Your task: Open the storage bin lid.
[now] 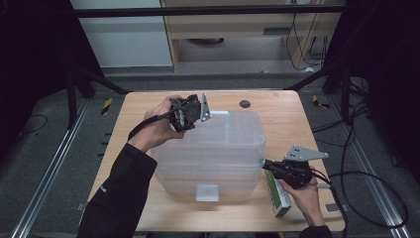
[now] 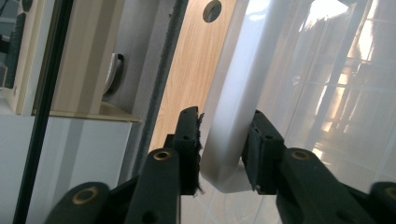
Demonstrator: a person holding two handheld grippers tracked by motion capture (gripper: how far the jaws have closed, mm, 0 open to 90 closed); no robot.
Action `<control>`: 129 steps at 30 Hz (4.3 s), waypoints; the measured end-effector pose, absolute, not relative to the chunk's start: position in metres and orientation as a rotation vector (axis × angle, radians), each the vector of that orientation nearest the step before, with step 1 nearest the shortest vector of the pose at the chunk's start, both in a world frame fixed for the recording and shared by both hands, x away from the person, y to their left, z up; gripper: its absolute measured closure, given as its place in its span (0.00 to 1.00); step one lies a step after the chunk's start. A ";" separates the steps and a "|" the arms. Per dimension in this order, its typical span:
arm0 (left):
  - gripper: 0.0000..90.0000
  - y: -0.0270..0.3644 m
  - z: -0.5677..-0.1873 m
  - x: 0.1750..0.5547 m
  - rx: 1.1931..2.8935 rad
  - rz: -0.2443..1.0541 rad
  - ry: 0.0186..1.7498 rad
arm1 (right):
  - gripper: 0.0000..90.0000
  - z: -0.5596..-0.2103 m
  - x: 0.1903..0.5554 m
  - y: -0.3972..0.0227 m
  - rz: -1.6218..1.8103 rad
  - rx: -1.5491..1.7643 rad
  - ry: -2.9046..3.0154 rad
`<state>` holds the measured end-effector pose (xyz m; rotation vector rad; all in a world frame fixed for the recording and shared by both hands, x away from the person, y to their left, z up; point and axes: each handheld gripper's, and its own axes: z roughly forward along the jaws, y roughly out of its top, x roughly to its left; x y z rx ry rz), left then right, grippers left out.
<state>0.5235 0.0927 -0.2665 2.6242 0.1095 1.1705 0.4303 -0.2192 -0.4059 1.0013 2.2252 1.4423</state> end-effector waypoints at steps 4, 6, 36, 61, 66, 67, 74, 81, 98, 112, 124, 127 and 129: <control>0.64 0.099 -0.262 0.519 2.596 1.168 0.089 | 1.00 -0.406 0.430 -0.219 1.447 1.002 2.224; 0.61 0.104 -0.259 0.516 2.569 1.173 0.095 | 1.00 -0.406 0.430 -0.219 1.445 1.001 2.226; 0.87 0.250 -0.260 0.493 2.065 1.184 0.607 | 1.00 -0.407 0.430 -0.218 1.429 1.006 2.230; 0.99 0.298 -0.351 0.439 2.068 1.088 0.691 | 1.00 -0.408 0.429 -0.218 1.434 1.009 2.220; 0.99 0.297 -0.363 0.435 2.081 1.055 0.688 | 1.00 -0.409 0.429 -0.218 1.438 1.010 2.215; 0.99 0.297 -0.365 0.435 2.086 1.052 0.682 | 1.00 -0.409 0.429 -0.218 1.438 1.010 2.215; 0.99 0.286 -0.383 0.434 2.140 1.018 0.660 | 1.00 -0.409 0.429 -0.218 1.433 1.014 2.211; 0.99 0.269 -0.389 0.434 2.194 0.976 0.569 | 1.00 -0.408 0.429 -0.218 1.430 1.013 2.208; 0.99 0.262 -0.380 0.429 2.148 0.979 0.538 | 1.00 -0.405 0.429 -0.217 1.440 1.008 2.179; 0.99 0.262 -0.373 0.432 2.119 0.998 0.546 | 1.00 -0.400 0.430 -0.218 1.488 1.007 2.132; 0.99 0.260 -0.367 0.440 2.088 1.016 0.565 | 1.00 -0.390 0.435 -0.215 1.500 0.986 2.111; 0.99 0.259 -0.366 0.443 2.086 1.012 0.572 | 1.00 -0.388 0.437 -0.213 1.505 0.972 2.107; 0.99 0.258 -0.366 0.445 2.087 1.012 0.570 | 1.00 -0.386 0.438 -0.212 1.502 0.969 2.106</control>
